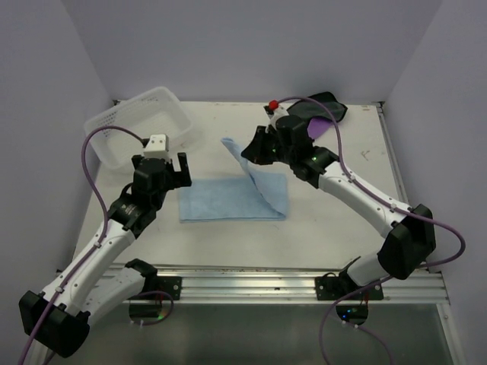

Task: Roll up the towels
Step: Fold the towel

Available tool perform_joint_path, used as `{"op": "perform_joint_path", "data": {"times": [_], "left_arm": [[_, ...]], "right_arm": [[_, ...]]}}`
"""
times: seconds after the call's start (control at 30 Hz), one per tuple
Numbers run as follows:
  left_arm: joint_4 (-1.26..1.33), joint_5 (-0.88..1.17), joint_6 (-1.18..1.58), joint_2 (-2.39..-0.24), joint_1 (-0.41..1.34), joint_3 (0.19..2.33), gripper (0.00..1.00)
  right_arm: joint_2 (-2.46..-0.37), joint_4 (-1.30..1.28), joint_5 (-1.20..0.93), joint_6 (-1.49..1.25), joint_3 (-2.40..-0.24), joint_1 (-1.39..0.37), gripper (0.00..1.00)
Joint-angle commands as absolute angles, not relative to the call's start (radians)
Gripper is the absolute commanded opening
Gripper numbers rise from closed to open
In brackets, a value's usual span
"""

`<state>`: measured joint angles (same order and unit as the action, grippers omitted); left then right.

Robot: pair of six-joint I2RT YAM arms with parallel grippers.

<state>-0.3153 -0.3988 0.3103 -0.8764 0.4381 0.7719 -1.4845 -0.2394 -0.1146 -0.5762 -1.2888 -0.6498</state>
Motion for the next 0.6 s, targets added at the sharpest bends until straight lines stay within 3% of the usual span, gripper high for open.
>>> {"op": "perform_joint_path", "data": {"times": [0.0,0.57], "left_arm": [[-0.291,-0.433,0.296,-0.861,0.43,0.776,1.0],[-0.301,-0.529,0.314,-0.822,0.43,0.778,1.0]], "right_arm": [[-1.494,-0.204,-0.097,-0.577,-1.361,-0.672,0.0],[-1.637,-0.179,-0.1,-0.592,-1.457,-0.799,0.0]]}}
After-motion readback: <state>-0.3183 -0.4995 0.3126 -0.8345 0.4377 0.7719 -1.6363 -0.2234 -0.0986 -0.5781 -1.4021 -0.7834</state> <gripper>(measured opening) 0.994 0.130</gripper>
